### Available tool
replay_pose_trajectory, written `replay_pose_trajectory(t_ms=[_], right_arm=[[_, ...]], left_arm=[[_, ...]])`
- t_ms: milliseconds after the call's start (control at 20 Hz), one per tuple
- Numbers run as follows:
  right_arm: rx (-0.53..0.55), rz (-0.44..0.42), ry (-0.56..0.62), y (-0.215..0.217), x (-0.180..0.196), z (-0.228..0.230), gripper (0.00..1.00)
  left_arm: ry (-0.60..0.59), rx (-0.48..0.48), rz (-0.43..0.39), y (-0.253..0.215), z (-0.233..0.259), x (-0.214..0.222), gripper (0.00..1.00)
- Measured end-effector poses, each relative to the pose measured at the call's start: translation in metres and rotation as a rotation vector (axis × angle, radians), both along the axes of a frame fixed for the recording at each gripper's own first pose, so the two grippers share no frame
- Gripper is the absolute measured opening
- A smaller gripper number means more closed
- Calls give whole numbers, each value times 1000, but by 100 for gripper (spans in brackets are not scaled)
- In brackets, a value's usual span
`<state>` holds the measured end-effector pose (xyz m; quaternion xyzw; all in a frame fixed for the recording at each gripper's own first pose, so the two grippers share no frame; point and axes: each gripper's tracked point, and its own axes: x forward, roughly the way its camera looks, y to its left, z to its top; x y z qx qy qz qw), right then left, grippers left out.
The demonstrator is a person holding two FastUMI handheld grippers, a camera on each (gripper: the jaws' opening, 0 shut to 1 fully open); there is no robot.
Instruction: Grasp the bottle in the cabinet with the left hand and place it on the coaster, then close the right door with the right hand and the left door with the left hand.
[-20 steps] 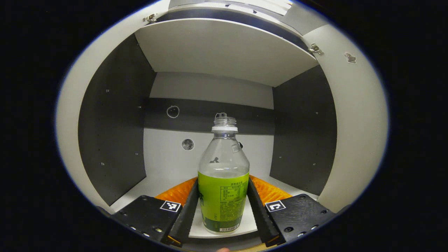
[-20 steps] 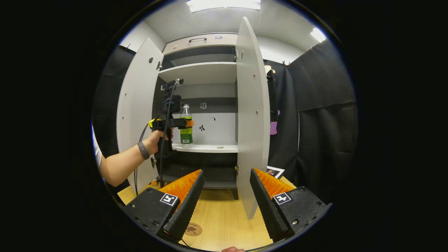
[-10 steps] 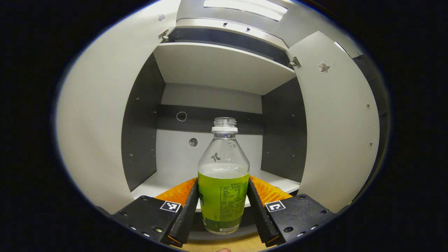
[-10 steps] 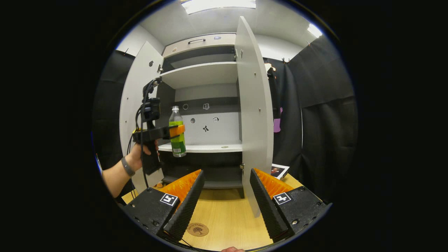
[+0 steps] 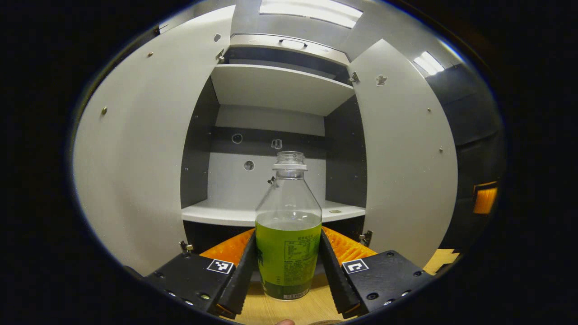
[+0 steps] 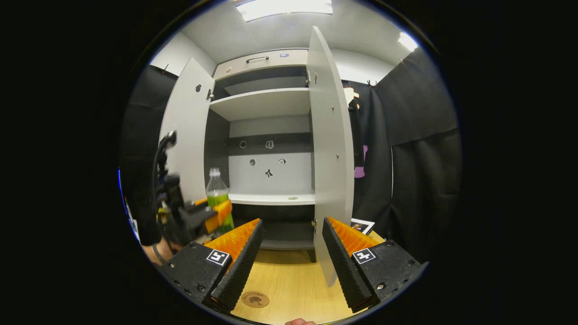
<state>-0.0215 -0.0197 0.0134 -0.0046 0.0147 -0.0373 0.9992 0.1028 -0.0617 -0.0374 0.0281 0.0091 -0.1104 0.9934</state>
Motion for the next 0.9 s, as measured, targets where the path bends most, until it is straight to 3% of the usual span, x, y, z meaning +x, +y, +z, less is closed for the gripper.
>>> replay_pose_trajectory(t_ms=[300, 500, 750, 900], right_arm=[[11, -29, 8, -14, 1, 6, 81], [13, -51, 49, -19, 0, -1, 81], [-3, -62, 106, -18, -1, -15, 81], [-7, -58, 115, -16, 1, -17, 82]], left_arm=[[-9, 36, -73, -33, -67, -46, 72], [55, 99, -75, -45, -128, -68, 72], [54, 95, -56, -53, -160, -80, 72], [102, 34, -67, -57, -174, -86, 72]])
